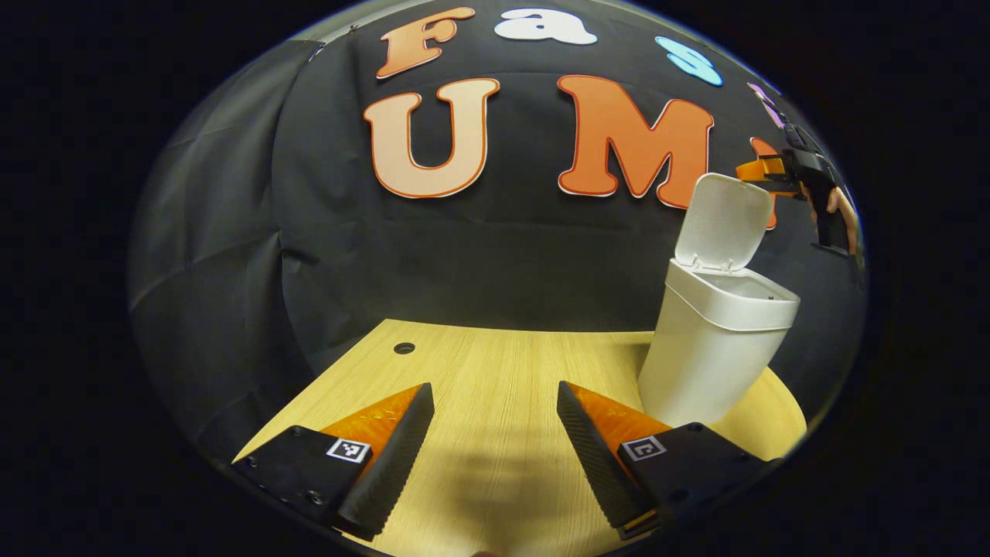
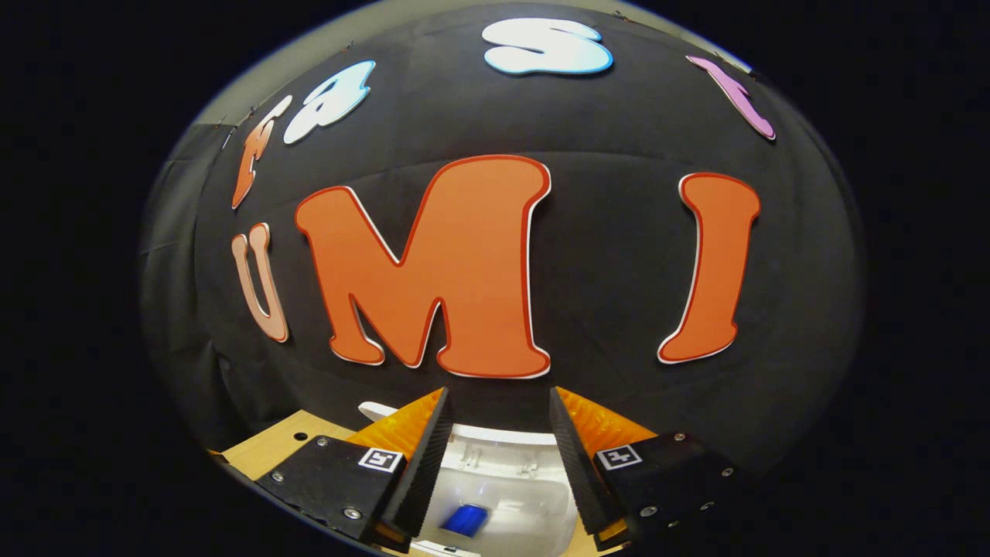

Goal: Press the lid of the desktop garbage bin to open it, pick up the crumpled paper on the desktop and throw it into the bin, then pick up the pop can on the desktop and drop it into the bin, and finally close the garbage bin lid.

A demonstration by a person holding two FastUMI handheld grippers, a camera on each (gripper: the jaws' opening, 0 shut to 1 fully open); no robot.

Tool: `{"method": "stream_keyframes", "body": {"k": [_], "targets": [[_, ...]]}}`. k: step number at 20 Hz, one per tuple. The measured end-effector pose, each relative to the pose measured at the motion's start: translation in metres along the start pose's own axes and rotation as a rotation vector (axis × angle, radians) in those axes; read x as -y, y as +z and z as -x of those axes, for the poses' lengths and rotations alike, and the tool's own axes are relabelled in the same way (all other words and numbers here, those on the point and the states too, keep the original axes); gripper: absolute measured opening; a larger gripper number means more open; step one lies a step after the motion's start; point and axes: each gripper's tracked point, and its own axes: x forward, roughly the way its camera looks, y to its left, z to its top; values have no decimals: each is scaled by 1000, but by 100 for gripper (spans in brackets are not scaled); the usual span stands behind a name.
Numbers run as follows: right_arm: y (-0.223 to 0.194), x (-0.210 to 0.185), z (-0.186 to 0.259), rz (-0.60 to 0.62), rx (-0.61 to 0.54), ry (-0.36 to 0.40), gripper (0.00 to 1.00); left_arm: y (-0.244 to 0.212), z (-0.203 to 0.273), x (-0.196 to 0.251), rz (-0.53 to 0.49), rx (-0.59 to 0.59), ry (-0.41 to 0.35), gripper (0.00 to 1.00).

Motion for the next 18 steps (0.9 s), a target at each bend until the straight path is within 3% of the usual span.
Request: {"method": "stream_keyframes", "body": {"k": [4, 5, 6, 16, 18], "targets": [[-44, -4, 6, 44, -104, 3, 75, 6, 8, 5, -34, 26, -9, 100], [-52, -6, 9, 45, -120, 8, 80, 5, 9, 5, -38, 27, -8, 100], [-58, -8, 12, 44, -134, 12, 75, 5, 11, 4, -40, 27, -7, 100], [-120, -29, 39, 82, -241, 45, 74, -5, 20, 12, -39, 5, -22, 100], [-128, -32, 44, 87, -241, 44, 65, -4, 20, 16, -42, 7, -31, 100]]}}
